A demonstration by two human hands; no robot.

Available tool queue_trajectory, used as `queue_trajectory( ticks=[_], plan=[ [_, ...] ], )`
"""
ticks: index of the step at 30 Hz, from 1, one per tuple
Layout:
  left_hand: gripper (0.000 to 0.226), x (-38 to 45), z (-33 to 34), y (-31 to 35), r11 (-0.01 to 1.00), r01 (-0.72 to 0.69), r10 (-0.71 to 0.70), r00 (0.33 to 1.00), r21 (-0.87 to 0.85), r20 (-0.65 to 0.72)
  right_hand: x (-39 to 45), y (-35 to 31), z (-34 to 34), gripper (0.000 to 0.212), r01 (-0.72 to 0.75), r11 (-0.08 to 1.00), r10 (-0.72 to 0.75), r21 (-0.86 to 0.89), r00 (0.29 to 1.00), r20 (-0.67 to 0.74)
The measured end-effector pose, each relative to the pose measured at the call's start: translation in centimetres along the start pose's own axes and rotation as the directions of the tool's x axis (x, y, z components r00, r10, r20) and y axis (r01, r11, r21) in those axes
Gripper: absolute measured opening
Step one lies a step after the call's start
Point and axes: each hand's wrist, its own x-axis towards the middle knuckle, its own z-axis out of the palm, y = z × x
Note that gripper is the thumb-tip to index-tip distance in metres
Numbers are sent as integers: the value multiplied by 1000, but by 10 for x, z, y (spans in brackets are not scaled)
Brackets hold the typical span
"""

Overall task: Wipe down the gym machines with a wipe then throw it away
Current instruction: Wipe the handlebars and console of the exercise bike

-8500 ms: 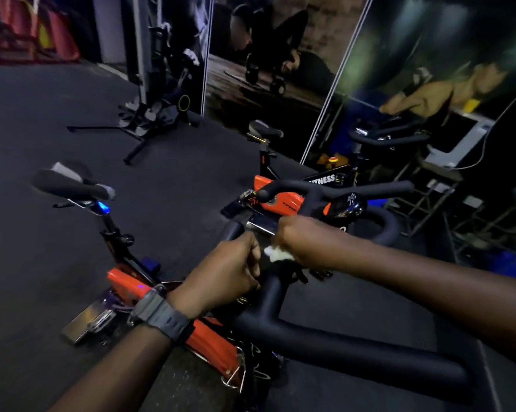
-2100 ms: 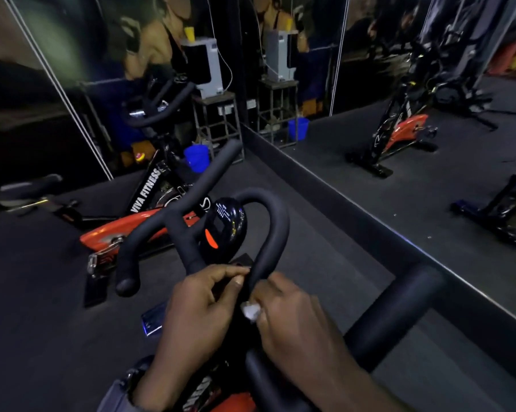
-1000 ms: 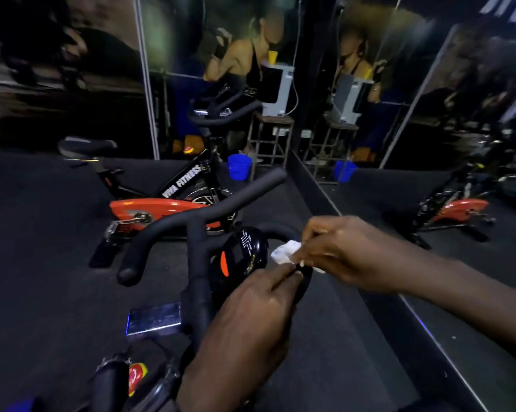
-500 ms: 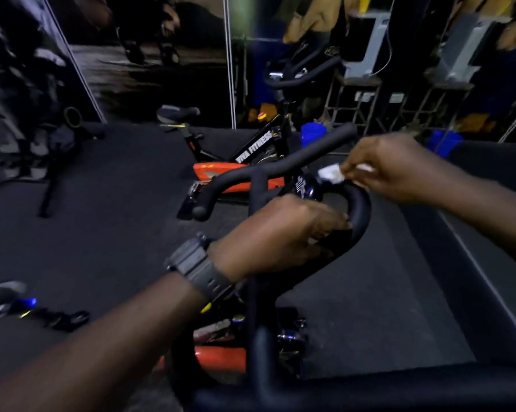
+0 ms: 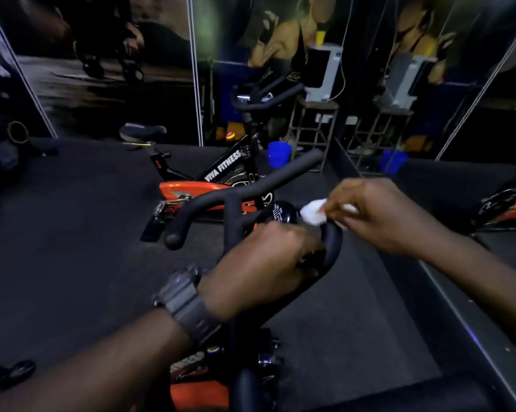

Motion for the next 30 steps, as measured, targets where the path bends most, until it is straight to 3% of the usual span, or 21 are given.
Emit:
queue_trajectory(
  ticks=[2,7,12,15,18,21,26,30],
  plan=[
    [19,-6,5,3,999,36,-37,998,-20,-50,-20,-10,-9,18,-5,999,3,33,998,69],
    [19,-1,15,21,991,136,-133,986,19,-97,29,-3,0,12,68,996,-65,-52,997,45],
    [31,5,15,40,970,233,-217,961,75,-170,23,9,-6,12,178,980,-189,84,970,151],
    [31,8,15,47,941,326,-315,942,89,-119,4,23,-14,12,258,944,-291,204,944,156],
    [26,18,11,57,882,459,-446,887,109,-120,34,38,0,22,328,927,-346,183,936,71],
    [17,31,11,74,806,570,-549,821,163,-157,62,44,14,22,340,921,-358,190,931,72],
    [19,31,17,90,682,723,-686,685,112,-246,37,62,3,14,476,835,-519,275,849,104],
    [27,44,24,94,640,765,-722,629,67,-287,57,68,14,14,435,841,-470,323,882,34]
  ],
)
